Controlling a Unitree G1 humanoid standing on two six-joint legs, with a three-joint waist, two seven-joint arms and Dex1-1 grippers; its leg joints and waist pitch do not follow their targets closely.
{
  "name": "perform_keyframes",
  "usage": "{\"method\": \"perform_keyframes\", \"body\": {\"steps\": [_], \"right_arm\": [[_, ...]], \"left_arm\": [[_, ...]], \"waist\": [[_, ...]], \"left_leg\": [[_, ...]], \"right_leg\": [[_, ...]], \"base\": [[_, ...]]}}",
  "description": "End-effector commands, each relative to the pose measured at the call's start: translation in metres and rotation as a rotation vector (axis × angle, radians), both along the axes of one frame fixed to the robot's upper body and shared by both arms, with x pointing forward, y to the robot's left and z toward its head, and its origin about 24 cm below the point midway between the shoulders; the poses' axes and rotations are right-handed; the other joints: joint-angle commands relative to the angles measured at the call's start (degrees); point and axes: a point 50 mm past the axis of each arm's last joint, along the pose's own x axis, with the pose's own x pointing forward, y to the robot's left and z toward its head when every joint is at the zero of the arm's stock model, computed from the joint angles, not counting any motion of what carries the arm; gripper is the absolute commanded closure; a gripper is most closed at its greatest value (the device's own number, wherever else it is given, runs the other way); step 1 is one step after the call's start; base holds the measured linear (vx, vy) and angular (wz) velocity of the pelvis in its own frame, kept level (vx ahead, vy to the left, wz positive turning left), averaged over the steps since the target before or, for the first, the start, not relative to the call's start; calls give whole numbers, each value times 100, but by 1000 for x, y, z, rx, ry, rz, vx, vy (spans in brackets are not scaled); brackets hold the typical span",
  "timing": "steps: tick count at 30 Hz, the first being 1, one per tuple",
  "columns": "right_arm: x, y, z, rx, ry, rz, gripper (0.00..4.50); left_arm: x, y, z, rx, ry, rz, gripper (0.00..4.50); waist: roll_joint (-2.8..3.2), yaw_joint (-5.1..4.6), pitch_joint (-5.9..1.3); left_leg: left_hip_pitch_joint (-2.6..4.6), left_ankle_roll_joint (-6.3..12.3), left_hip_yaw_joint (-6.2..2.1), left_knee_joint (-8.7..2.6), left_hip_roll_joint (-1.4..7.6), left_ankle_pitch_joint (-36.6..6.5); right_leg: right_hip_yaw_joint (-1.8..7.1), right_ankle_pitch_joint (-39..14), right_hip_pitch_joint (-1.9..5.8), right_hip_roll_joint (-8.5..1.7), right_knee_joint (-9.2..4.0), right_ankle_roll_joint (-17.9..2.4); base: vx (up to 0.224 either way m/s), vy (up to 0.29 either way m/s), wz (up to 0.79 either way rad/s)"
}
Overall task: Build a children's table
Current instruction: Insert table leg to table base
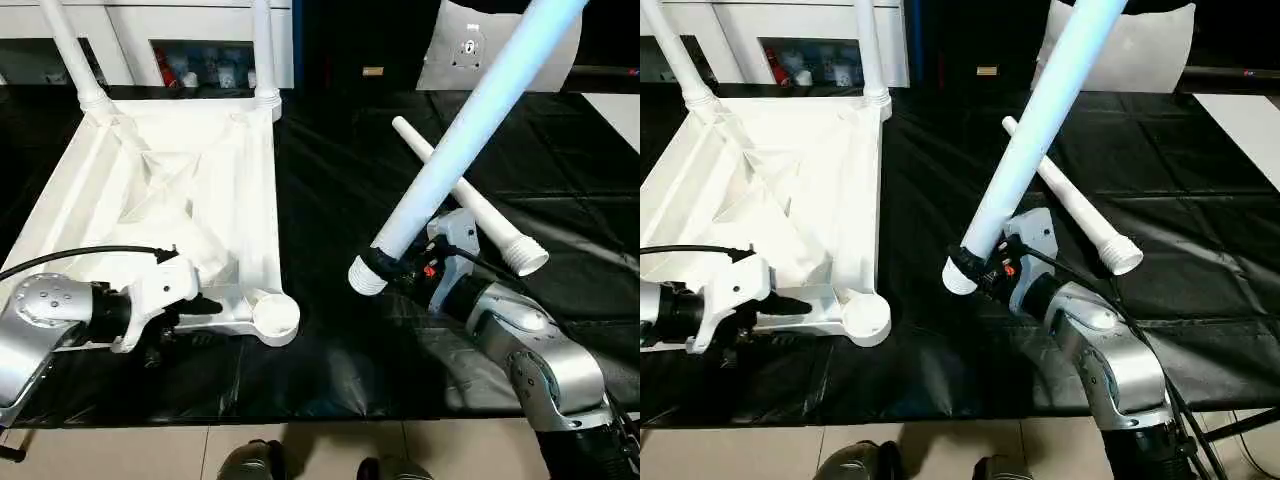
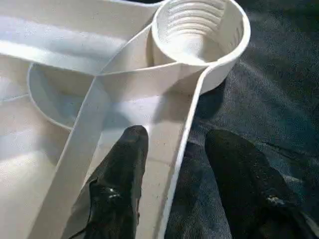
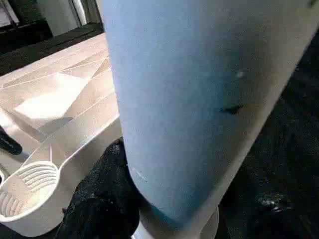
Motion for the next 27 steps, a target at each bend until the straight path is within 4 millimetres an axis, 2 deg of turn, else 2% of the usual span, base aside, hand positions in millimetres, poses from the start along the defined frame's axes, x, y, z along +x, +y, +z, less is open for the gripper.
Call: {"method": "perform_keyframes", "body": {"steps": [1,3,8,9,12,14,15,16,17,19,22,23,25,26,27], "right_arm": [[-1,-1,5,2,-18,-1,259],[-1,-1,5,0,-18,-2,259],[-1,-2,5,-2,-19,-6,259],[-1,-2,5,-2,-19,-8,259],[-2,-4,4,-18,-10,-8,259],[-2,-4,4,-25,-6,-6,259],[-2,-4,4,-26,-6,-7,259],[-2,-4,4,-26,-6,-7,259],[-1,-3,4,-27,-5,-11,259],[0,-4,5,-22,-1,-17,259],[2,-5,7,-14,-2,-20,259],[3,-6,8,-17,-7,-23,259],[4,-7,8,-32,0,-30,259],[4,-8,8,-37,2,-30,259],[4,-8,9,-27,7,-27,259]], "left_arm": [[1,6,3,18,-15,11,258],[2,6,1,17,-26,20,288],[5,3,-4,11,-25,16,308],[6,2,-4,9,-28,12,332],[9,-6,-4,-22,-38,-5,347],[11,-10,-5,-39,-38,-14,374],[12,-13,-5,-50,-36,-19,382],[13,-14,-6,-53,-35,-22,384],[16,-22,-10,-70,-26,-40,386],[19,-30,-16,-83,-19,-56,410],[27,-43,-20,-98,-29,-67,430],[36,-55,-19,-125,-62,-56,443],[45,-67,-18,-146,-99,-45,448],[49,-75,-16,-158,-120,-48,448],[52,-83,-15,-169,-133,-64,450]], "waist": [[99,-4,-375],[101,-8,-372],[122,-6,-374],[124,-6,-371],[126,-2,-375],[134,22,-377],[124,24,-375],[122,26,-376],[120,19,-376],[123,26,-382],[106,25,-402],[86,23,-428],[84,18,-430],[55,22,-452],[60,28,-466]], "left_leg": [[304,-652,-391,-535,646,-2303],[301,-642,-386,-537,645,-2287],[310,-669,-385,-540,648,-2325],[307,-687,-391,-542,650,-2363],[313,-705,-395,-539,650,-2406],[334,-709,-388,-521,649,-2425],[307,-701,-399,-532,654,-2404],[309,-701,-399,-534,655,-2401],[302,-691,-400,-533,649,-2400],[334,-701,-389,-519,648,-2414],[285,-670,-405,-518,656,-2268],[298,-649,-393,-515,662,-2188],[278,-581,-372,-495,652,-2009],[252,-513,-371,-478,655,-1849],[237,-435,-369,-460,654,-1673]], "right_leg": [[442,-1611,11,-672,-454,-1219],[442,-1573,9,-666,-453,-1227],[441,-1526,6,-665,-457,-1248],[442,-1538,10,-667,-454,-1247],[444,-1567,14,-672,-457,-1247],[453,-1610,4,-687,-472,-1262],[447,-1624,25,-691,-469,-1254],[446,-1633,21,-688,-470,-1247],[444,-1656,24,-688,-471,-1237],[452,-1684,6,-691,-494,-1230],[445,-1591,61,-706,-477,-1234],[441,-1462,65,-697,-466,-1261],[444,-1285,80,-705,-468,-1311],[445,-1164,124,-726,-460,-1350],[443,-1054,148,-732,-454,-1366]], "base": [[0,0,0],[0,0,0],[0,0,0],[0,0,0],[0,0,0],[0,0,0],[0,0,0],[0,0,0],[0,0,0],[0,0,0],[0,0,0],[0,0,0],[0,0,0],[0,0,0],[0,0,0]]}}
